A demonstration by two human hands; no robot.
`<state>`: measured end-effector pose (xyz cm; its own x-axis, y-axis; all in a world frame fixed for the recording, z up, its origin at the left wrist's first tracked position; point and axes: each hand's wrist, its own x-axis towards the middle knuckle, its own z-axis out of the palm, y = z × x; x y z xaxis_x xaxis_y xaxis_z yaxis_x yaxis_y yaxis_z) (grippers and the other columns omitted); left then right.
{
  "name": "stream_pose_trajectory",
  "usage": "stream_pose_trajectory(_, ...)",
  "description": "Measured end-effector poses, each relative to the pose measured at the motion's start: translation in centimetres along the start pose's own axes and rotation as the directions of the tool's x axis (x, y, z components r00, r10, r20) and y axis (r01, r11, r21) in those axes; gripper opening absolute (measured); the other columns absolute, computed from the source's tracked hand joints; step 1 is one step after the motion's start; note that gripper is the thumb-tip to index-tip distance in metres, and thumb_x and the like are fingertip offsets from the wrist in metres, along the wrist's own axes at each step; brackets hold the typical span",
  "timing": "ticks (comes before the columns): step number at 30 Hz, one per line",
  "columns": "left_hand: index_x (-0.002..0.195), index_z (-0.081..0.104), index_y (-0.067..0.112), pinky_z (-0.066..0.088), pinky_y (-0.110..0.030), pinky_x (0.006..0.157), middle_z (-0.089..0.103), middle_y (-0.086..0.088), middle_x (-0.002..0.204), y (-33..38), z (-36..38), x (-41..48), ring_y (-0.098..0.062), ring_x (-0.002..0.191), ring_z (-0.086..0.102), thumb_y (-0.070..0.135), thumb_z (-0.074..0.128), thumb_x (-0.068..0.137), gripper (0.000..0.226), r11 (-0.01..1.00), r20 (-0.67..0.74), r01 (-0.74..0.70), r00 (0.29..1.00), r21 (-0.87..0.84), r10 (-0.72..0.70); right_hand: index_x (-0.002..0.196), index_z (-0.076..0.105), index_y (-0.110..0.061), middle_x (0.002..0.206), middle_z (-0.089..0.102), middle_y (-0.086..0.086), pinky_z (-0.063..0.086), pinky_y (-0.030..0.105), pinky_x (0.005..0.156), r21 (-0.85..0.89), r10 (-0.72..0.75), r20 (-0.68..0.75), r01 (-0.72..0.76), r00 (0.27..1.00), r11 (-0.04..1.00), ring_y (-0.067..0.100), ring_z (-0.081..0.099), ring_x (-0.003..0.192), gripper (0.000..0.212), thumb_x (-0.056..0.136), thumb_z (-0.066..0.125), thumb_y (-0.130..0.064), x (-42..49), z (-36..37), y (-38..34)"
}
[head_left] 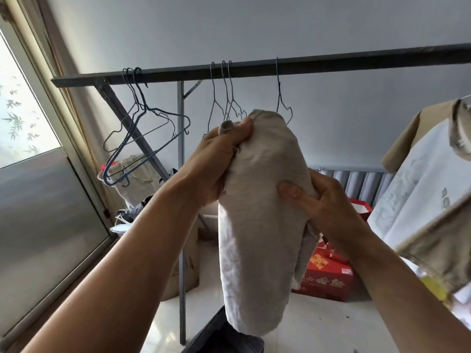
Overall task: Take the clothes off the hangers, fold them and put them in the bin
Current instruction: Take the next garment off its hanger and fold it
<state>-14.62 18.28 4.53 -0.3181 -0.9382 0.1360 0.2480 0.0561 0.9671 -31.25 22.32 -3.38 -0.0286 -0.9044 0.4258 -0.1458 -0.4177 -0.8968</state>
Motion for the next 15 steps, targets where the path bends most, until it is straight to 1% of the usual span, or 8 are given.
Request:
stream_pose_trajectory(3, 0.055, 0.064, 0.017, 0.054, -0.019, 0.051, 0.067, 0.002, 0.057, 0.2, -0.2, 0.1, -0.008, 0.053, 0.067, 0.022, 0.058, 0.097, 0.043, 0.999, -0.024, -0.007, 1.000, -0.035, 0.006, 0.110, 0.060, -0.038, 0.105, 0.065, -0.014, 0.053, 0.014, 0.068, -0.261, -0.059, -0.119, 0.026, 0.991, 0.965, -0.002, 0.063, 0.094, 0.036, 0.077, 0.073, -0.038, 0.5, -0.7, 0.4)
stream_pose_trajectory(5, 0.043, 0.066, 0.018, 0.053, -0.018, 0.051, 0.067, 0.002, 0.056, 0.2, -0.3, 0.1, -0.008, 0.052, 0.067, 0.022, 0.058, 0.097, 0.054, 0.999, -0.023, -0.008, 1.000, -0.037, 0.007, 0.108, 0.061, -0.031, 0.101, 0.065, -0.015, 0.052, 0.012, 0.069, -0.311, -0.111, -0.164, 0.056, 0.980, 0.949, -0.002, 0.063, 0.090, 0.030, 0.080, 0.073, -0.032, 0.6, -0.7, 0.8)
stream_pose_trajectory(7, 0.040, 0.066, 0.019, 0.054, -0.019, 0.052, 0.068, 0.002, 0.056, 0.1, -0.2, 0.1, -0.008, 0.053, 0.067, 0.023, 0.058, 0.097, 0.057, 0.999, -0.021, -0.005, 1.000, -0.035, 0.004, 0.098, 0.065, -0.024, 0.089, 0.068, -0.017, 0.048, 0.011, 0.068, -0.276, -0.128, -0.106, 0.094, 0.986, 0.957, -0.003, 0.064, 0.083, 0.008, 0.090, 0.065, -0.021, 0.8, -0.6, 1.1)
stream_pose_trajectory(9, 0.040, 0.067, 0.019, 0.055, -0.020, 0.053, 0.068, 0.002, 0.056, 0.1, -0.2, 0.2, -0.008, 0.054, 0.067, 0.023, 0.058, 0.097, 0.057, 0.999, -0.024, 0.001, 1.000, -0.041, -0.002, 0.089, 0.067, -0.023, 0.078, 0.068, -0.018, 0.046, 0.009, 0.065, -0.172, -0.084, -0.011, 0.081, 0.996, 0.982, -0.006, 0.063, 0.074, 0.020, 0.097, 0.054, -0.010, 1.2, -0.6, 0.9)
stream_pose_trajectory(11, 0.041, 0.067, 0.018, 0.056, -0.020, 0.054, 0.068, 0.001, 0.056, 0.1, -0.1, 0.3, -0.009, 0.054, 0.067, 0.023, 0.059, 0.096, 0.057, 0.998, -0.036, 0.001, 0.999, -0.056, -0.003, 0.091, 0.068, -0.024, 0.087, 0.071, -0.005, 0.051, 0.015, 0.073, -0.101, -0.028, 0.042, 0.033, 0.999, 0.994, -0.001, 0.065, 0.080, 0.028, 0.099, 0.048, -0.006, 1.8, -1.1, 0.7)
stream_pose_trajectory(12, 0.040, 0.067, 0.017, 0.056, -0.020, 0.054, 0.068, 0.000, 0.056, 0.1, -0.1, 0.3, -0.009, 0.053, 0.067, 0.023, 0.058, 0.096, 0.057, 0.998, -0.042, 0.000, 0.999, -0.063, -0.003, 0.094, 0.069, -0.023, 0.095, 0.072, 0.003, 0.053, 0.023, 0.081, -0.110, -0.017, 0.055, 0.023, 0.998, 0.994, 0.003, 0.066, 0.086, 0.026, 0.099, 0.048, -0.009, 2.1, -1.4, 0.7)
stream_pose_trajectory(13, 0.040, 0.066, 0.017, 0.056, -0.020, 0.054, 0.067, 0.000, 0.055, 0.1, -0.1, 0.4, -0.009, 0.052, 0.066, 0.022, 0.058, 0.097, 0.058, 0.998, -0.044, -0.002, 0.999, -0.067, -0.001, 0.096, 0.069, -0.023, 0.099, 0.072, 0.004, 0.053, 0.030, 0.087, -0.136, -0.015, 0.070, 0.025, 0.997, 0.990, 0.008, 0.066, 0.093, 0.022, 0.099, 0.049, -0.015, 2.3, -1.5, 0.8)
stream_pose_trajectory(15, 0.038, 0.065, 0.018, 0.055, -0.019, 0.053, 0.066, 0.001, 0.053, 0.0, -0.1, 0.5, -0.008, 0.050, 0.065, 0.022, 0.056, 0.098, 0.061, 0.997, -0.050, -0.010, 0.999, -0.074, 0.006, 0.104, 0.067, -0.021, 0.102, 0.071, 0.001, 0.052, 0.034, 0.091, -0.130, 0.000, 0.111, 0.015, 0.994, 0.991, 0.013, 0.066, 0.100, 0.022, 0.091, 0.054, -0.033, 2.2, -1.4, 0.7)
